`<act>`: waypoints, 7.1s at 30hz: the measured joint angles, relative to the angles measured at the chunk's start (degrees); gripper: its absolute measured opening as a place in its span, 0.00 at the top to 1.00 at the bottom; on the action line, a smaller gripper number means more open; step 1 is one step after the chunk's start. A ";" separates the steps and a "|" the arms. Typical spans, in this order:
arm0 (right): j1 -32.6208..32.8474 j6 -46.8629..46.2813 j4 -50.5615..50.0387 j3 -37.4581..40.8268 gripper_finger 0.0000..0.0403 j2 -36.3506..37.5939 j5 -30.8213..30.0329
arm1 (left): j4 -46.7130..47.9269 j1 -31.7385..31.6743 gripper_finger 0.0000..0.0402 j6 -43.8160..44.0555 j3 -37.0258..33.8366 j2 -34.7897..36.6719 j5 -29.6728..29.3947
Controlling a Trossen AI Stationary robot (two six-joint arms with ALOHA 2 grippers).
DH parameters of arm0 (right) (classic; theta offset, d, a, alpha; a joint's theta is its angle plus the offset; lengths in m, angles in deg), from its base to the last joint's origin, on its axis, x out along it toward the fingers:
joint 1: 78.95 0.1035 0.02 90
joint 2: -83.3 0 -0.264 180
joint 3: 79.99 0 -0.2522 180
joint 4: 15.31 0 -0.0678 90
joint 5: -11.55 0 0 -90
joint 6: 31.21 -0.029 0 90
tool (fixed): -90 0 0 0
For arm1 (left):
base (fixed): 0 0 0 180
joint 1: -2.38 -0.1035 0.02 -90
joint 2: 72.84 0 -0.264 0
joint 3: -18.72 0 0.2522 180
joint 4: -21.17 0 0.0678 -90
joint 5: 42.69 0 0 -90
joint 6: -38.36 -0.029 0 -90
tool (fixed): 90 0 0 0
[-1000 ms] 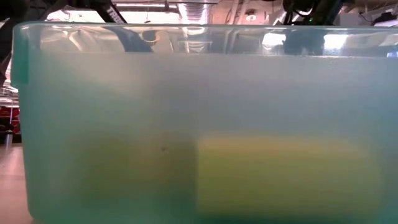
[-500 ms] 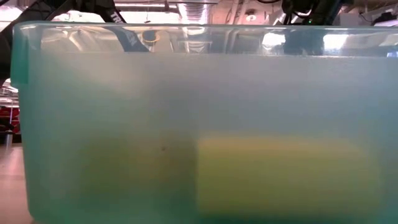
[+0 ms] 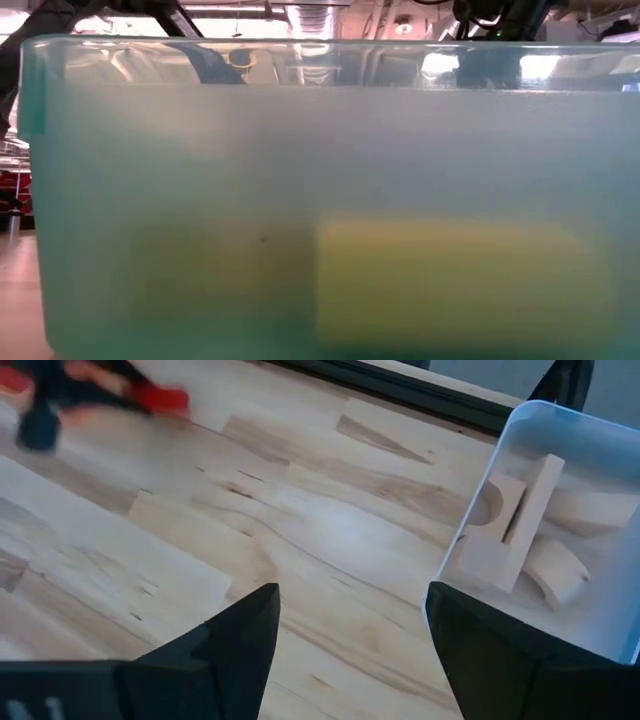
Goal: Sort & place blocks by color
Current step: Put the red block into the orange bin, then return to Home Position
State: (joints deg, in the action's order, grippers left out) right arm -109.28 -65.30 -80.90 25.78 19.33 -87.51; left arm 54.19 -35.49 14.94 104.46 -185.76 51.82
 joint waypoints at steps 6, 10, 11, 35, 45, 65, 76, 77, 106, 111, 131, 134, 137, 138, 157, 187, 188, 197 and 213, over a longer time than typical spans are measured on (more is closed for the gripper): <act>0.02 -0.33 0.28 0.00 0.32 0.00 0.01 | 3.31 -0.04 0.82 0.26 0.24 11.81 -1.62; 0.22 -0.42 1.23 0.00 0.32 -0.02 0.02 | 7.59 -0.78 0.82 0.06 -0.32 19.29 -3.33; 0.49 -0.42 1.54 0.00 0.32 -0.02 0.01 | 8.18 -1.30 0.82 -0.15 -1.50 21.13 -3.65; 3.34 -3.02 4.39 0.00 0.32 -0.07 -0.22 | 2.10 -13.95 0.82 -4.96 -30.10 34.23 -2.87; 3.32 -3.08 4.34 0.02 0.32 -0.07 -0.12 | -0.59 -13.90 0.41 -4.59 -30.10 34.23 -3.46; 3.32 -1.49 4.34 0.02 0.32 -0.07 0.13 | 4.65 -11.46 0.13 15.96 -21.64 41.41 14.41; 9.47 4.48 30.83 -0.02 0.32 -5.07 6.27 | -2.24 2.69 0.24 26.60 -21.62 54.52 16.26; 10.66 5.74 34.03 0.01 0.32 -6.27 6.50 | -3.97 4.36 0.24 27.70 -21.62 55.17 16.79; 24.71 26.17 42.71 -0.02 0.95 0.39 16.55 | -2.11 19.09 0.98 24.94 -21.66 69.48 11.48; 26.92 27.10 37.28 0.00 0.98 2.99 14.42 | -7.43 19.76 1.00 27.40 -29.45 74.68 10.21; 27.58 19.08 66.36 40.16 0.99 23.67 10.33 | -16.16 19.67 1.00 37.84 -61.12 103.77 0.42; 27.58 19.08 69.29 43.70 1.00 26.56 9.49 | -16.99 19.67 1.00 39.31 -63.71 106.57 -0.98; 27.58 19.16 72.90 47.45 1.00 28.65 9.14 | -17.85 19.67 1.00 40.51 -65.40 108.55 -2.83; 27.56 19.38 74.39 48.67 1.00 29.17 9.14 | -18.21 19.67 1.00 40.49 -66.09 108.95 -3.28; 27.54 19.04 65.26 59.80 1.00 50.43 6.99 | -16.73 19.67 1.00 42.53 -69.68 112.87 -3.78; 23.74 28.55 51.45 59.39 0.88 60.24 6.14 | -20.91 18.97 1.00 30.09 -71.45 112.54 -5.27; 23.74 28.55 51.46 59.41 0.88 60.24 6.15 | -20.92 18.97 1.00 30.08 -71.45 112.54 -5.27; 23.74 28.53 51.42 59.45 0.88 60.24 6.16 | -20.92 18.97 1.00 30.07 -71.52 112.54 -5.27; 23.74 28.52 51.40 59.47 0.88 60.24 6.16 | -20.94 18.97 1.00 30.10 -71.58 112.54 -5.29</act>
State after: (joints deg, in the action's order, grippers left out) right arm -85.54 -36.78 -29.50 85.26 79.57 -81.35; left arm 33.25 -16.52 45.04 32.88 -73.22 46.53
